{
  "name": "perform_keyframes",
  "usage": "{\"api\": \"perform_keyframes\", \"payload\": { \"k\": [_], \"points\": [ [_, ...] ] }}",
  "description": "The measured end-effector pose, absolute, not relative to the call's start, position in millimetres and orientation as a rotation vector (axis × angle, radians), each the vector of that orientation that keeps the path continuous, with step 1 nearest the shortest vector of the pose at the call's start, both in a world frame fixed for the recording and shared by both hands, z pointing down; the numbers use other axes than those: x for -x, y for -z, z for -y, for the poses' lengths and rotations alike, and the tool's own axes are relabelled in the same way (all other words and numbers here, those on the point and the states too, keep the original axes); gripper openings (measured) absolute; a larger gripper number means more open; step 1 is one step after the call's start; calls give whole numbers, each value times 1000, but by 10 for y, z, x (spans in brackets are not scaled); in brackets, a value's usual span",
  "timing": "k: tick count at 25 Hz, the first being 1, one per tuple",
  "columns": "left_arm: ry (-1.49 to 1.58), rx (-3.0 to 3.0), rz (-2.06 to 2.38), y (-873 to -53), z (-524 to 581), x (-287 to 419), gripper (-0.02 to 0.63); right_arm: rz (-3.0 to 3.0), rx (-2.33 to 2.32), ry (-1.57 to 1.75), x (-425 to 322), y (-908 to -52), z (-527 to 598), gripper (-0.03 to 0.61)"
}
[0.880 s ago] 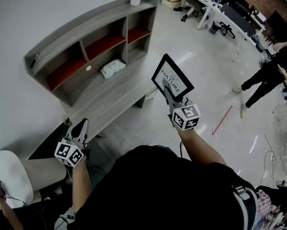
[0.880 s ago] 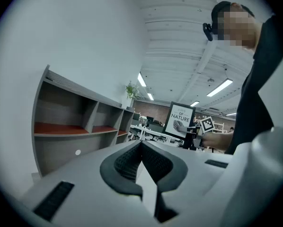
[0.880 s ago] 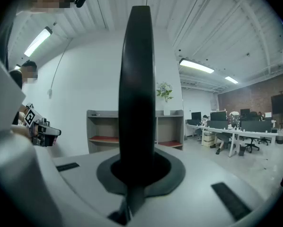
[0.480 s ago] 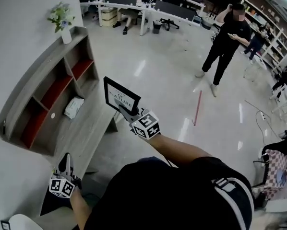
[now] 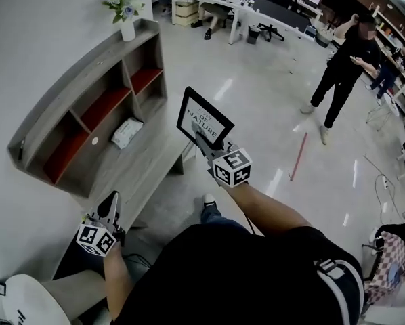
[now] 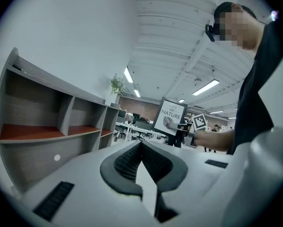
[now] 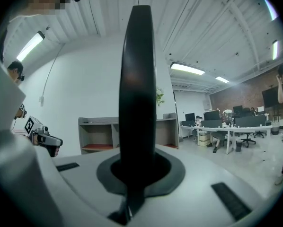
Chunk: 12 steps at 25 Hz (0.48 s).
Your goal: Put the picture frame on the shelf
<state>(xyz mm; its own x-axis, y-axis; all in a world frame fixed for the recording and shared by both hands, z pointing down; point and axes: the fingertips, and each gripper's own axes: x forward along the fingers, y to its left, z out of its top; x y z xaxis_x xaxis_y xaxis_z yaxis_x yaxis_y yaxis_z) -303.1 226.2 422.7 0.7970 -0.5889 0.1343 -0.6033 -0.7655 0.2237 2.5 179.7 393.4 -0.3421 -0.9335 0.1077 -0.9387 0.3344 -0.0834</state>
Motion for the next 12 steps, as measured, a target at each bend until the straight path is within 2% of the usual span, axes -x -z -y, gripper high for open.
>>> {"api": "perform_keyframes", "payload": {
  "k": [12],
  "points": [
    [-95,-2725,954,-4229,-2143,2905,21,2521,-1766,-208,-183,-3989,-1480,23]
  ]
}}
